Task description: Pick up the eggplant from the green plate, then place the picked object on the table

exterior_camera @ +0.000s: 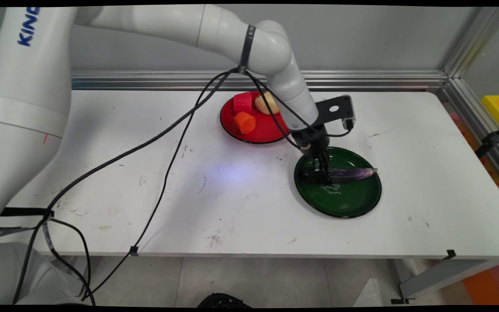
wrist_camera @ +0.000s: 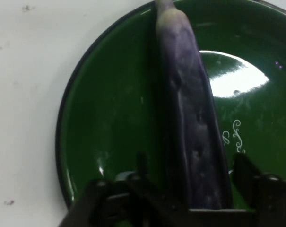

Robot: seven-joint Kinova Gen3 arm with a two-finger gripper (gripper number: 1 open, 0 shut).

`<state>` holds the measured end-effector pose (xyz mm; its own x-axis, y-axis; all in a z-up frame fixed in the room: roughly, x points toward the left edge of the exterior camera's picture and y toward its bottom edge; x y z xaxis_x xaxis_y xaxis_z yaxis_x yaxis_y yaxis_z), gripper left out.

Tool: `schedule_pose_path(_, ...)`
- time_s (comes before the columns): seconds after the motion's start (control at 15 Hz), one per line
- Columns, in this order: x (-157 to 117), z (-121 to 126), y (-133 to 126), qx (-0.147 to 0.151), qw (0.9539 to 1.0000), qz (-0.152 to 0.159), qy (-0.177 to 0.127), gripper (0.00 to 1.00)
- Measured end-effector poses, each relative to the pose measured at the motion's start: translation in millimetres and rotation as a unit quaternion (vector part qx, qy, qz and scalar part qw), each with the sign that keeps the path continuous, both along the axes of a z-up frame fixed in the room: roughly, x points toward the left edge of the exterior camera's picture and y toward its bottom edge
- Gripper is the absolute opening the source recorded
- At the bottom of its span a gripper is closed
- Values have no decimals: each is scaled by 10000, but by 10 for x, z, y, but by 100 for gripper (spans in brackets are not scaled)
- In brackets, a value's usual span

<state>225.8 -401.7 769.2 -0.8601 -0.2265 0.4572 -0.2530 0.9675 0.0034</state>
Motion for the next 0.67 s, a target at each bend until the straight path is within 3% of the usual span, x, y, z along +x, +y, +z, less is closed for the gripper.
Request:
schedule_pose_path(0.4, -56, 16, -28, -66, 9998, -197, -41, 0)
schedule_pose_path(0.67, 1, 250, 28, -197, 9993, -302, -29, 0)
